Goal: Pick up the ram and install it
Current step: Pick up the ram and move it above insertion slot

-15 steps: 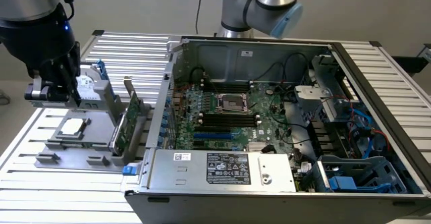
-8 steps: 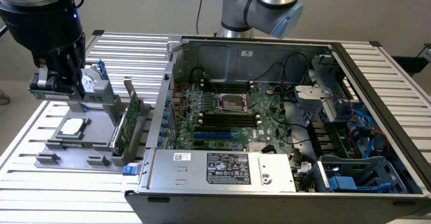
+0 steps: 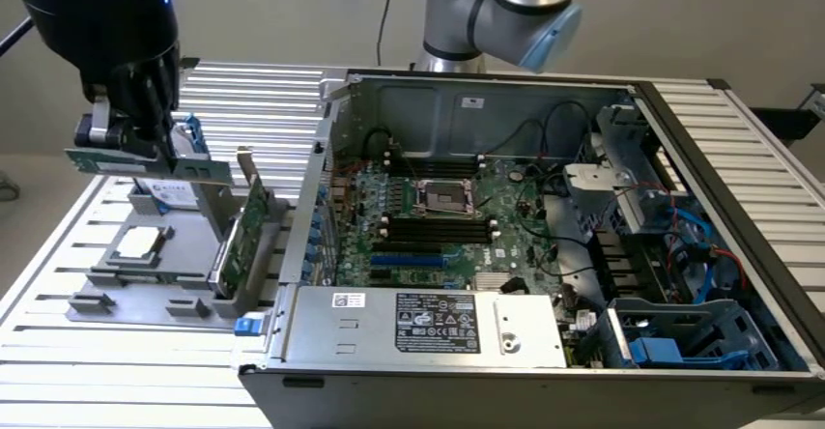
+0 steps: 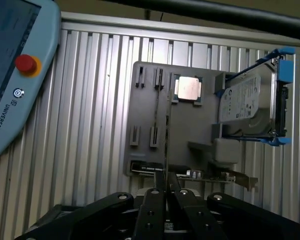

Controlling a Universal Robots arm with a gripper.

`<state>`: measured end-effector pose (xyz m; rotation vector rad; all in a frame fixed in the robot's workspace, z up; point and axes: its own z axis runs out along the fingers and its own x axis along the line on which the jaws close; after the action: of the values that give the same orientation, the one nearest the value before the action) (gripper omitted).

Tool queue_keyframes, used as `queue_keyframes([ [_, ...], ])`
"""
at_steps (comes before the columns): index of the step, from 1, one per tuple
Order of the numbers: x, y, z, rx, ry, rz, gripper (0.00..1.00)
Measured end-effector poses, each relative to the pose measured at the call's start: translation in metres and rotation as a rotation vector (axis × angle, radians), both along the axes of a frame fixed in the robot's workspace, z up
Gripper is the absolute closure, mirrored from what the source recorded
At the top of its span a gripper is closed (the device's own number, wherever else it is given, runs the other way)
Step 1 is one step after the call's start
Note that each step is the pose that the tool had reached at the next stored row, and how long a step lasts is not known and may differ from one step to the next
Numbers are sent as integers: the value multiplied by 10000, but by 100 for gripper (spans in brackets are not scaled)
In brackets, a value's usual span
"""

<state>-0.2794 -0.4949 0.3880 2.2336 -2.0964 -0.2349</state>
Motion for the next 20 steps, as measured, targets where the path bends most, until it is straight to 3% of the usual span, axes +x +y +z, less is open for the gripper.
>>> queue_keyframes([
  [8,230,27,157,-1,147,0,86],
  [16,491,44,256,0,332,1,86],
  [20,661,50,265,8,357,1,86],
])
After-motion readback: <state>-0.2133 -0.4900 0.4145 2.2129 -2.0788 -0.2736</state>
